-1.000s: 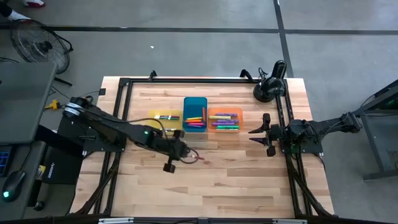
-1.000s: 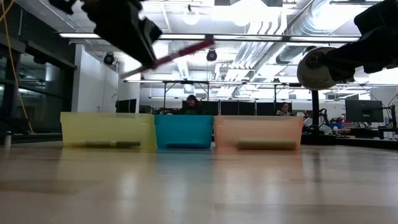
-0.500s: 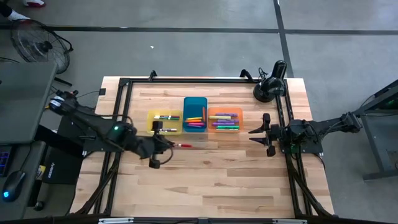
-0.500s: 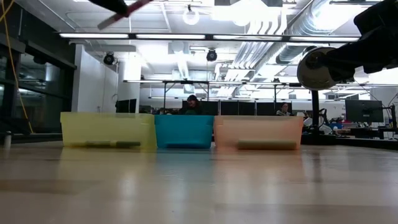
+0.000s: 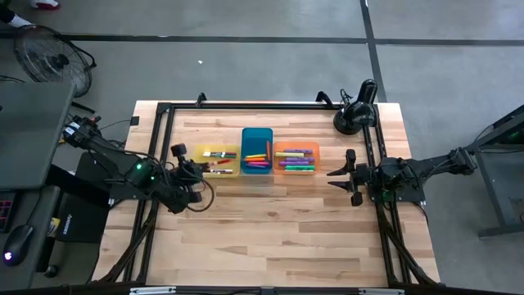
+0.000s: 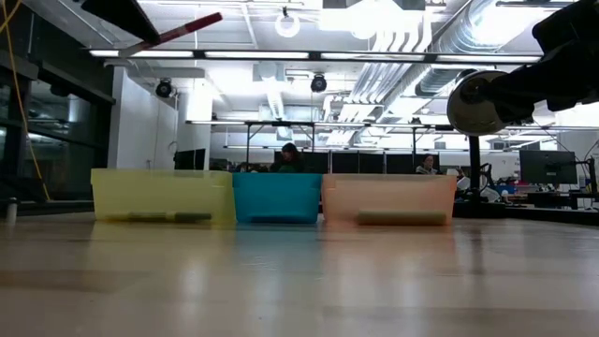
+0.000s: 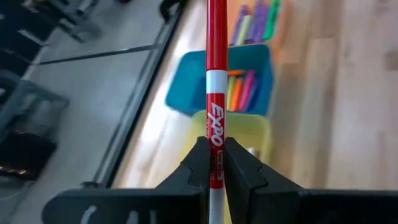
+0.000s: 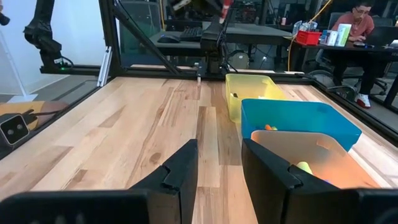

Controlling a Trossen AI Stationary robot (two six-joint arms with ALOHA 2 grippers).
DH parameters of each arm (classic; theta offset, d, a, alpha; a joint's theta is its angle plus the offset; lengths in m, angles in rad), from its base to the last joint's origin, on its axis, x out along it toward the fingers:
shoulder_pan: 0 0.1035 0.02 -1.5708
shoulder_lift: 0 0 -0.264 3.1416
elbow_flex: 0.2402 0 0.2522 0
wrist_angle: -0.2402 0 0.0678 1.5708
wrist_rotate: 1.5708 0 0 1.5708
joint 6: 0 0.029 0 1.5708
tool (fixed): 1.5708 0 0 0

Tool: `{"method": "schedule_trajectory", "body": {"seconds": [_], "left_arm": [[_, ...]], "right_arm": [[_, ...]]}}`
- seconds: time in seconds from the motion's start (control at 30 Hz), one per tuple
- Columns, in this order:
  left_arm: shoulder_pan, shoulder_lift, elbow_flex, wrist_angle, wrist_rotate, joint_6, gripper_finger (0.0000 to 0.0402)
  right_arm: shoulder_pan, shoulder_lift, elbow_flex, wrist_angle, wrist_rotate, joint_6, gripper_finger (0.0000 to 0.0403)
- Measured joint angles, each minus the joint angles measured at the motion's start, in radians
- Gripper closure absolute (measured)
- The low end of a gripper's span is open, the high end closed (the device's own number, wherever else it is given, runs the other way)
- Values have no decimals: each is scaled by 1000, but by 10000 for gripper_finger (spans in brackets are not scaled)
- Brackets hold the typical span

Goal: Pick & Place Markers
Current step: Put the red dry erase marker into the yellow bin

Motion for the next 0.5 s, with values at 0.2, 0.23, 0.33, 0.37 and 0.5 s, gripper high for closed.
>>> {"method": "schedule_trajectory", "body": {"seconds": [0.2,0.23,0.33,0.37,0.5], "left_arm": [[2,0,0,-178,-76,-103,387],[11,0,0,-206,-86,-115,387],[65,0,0,-252,-77,-123,387],[88,-3,0,-265,-65,-119,387],[192,-21,0,-280,28,-41,387]], "right_arm": [[0,0,0,0,0,0,290],[0,0,0,0,0,0,290],[0,0,0,0,0,0,290],[0,0,0,0,0,0,290],[0,0,0,0,0,0,290]]}}
